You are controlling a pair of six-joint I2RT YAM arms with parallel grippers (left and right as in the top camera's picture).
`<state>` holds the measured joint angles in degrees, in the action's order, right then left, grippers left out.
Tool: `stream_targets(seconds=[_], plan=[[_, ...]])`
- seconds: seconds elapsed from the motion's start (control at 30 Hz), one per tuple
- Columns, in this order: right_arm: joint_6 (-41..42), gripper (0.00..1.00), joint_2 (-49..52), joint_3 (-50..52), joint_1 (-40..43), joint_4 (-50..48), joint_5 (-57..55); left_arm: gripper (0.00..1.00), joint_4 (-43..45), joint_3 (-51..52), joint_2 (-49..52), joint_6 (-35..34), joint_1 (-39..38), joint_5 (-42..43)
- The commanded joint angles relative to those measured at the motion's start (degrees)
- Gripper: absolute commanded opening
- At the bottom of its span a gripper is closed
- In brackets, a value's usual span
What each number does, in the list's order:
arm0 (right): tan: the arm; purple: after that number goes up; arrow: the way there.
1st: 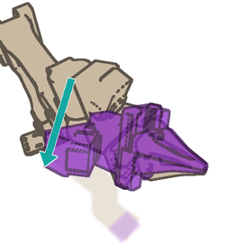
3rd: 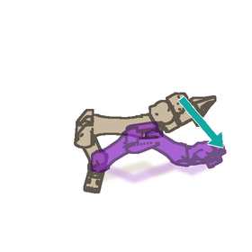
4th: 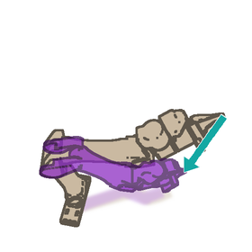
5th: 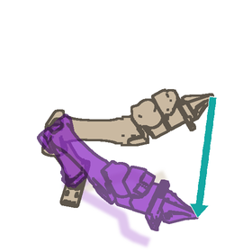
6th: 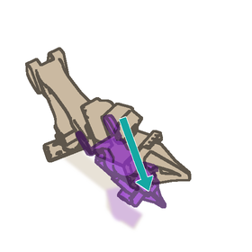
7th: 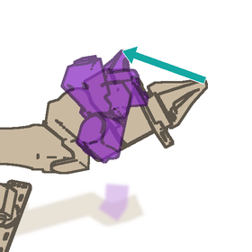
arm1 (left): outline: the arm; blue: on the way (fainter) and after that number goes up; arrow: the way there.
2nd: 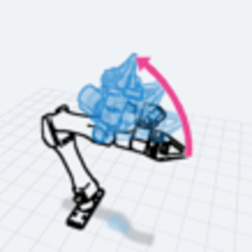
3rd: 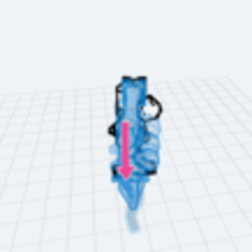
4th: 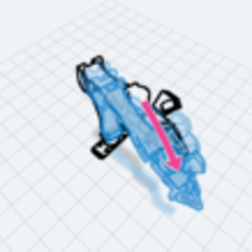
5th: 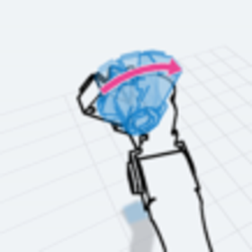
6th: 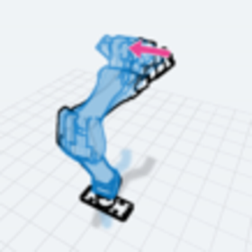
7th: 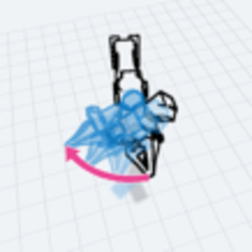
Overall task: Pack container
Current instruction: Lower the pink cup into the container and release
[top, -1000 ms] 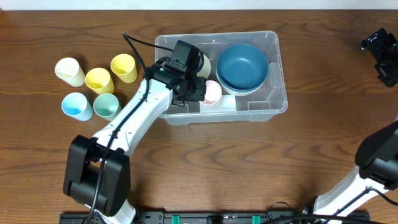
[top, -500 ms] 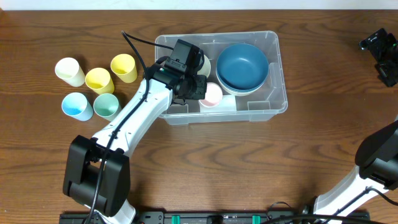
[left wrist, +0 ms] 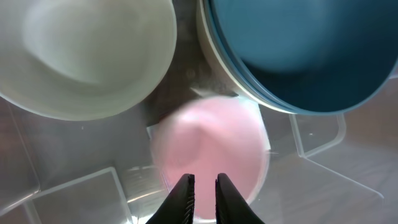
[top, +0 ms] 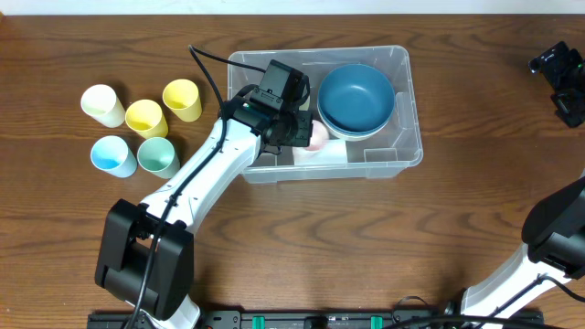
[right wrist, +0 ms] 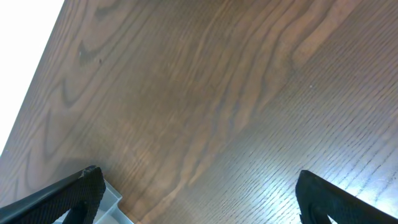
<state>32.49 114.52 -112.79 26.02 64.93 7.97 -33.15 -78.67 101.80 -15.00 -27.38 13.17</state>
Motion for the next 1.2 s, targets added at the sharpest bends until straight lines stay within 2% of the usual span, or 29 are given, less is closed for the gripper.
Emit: stream_targets(seconds=[0.0, 0.17, 0.33, 0.53, 0.63, 0.77, 0.93, 1.17], plan=[[0.48, 0.99, -0.07, -0.17, -0.15, 0.07, -0.02, 0.16, 0.02, -0.96, -0.70, 0.31, 0.59, -0.13], [0.48, 0.99, -0.07, -0.17, -0.15, 0.07, -0.02, 0.17, 0.02, -0.96, -2.34, 0.33, 0.85, -0.79], [0.48, 0.99, -0.07, -0.17, -0.15, 0.07, -0.02, 0.32, -0.66, -0.96, -5.38, 0.31, 3.02, -1.86], [0.48, 0.99, -0.07, -0.17, -0.15, 0.07, -0.02, 0.44, -5.22, -0.96, -14.14, 0.33, 10.58, -2.97], [0.48, 0.99, -0.07, -0.17, -0.15, 0.07, -0.02, 0.52, -7.89, -0.96, -18.62, 0.33, 15.43, -6.01], [0.48, 0.99, -0.07, -0.17, -0.15, 0.07, -0.02, 0.58, -11.45, -0.96, -21.81, 0.33, 21.90, -10.93], [0.48, 0.99, -0.07, -0.17, -0.15, 0.07, -0.02, 0.58, -15.32, -0.96, -19.02, 0.35, 26.82, -13.73], [0.48, 0.99, -0.07, -0.17, -0.15, 0.07, -0.02, 0.58, -21.97, -0.96, -9.92, 0.11, 29.18, -17.51]])
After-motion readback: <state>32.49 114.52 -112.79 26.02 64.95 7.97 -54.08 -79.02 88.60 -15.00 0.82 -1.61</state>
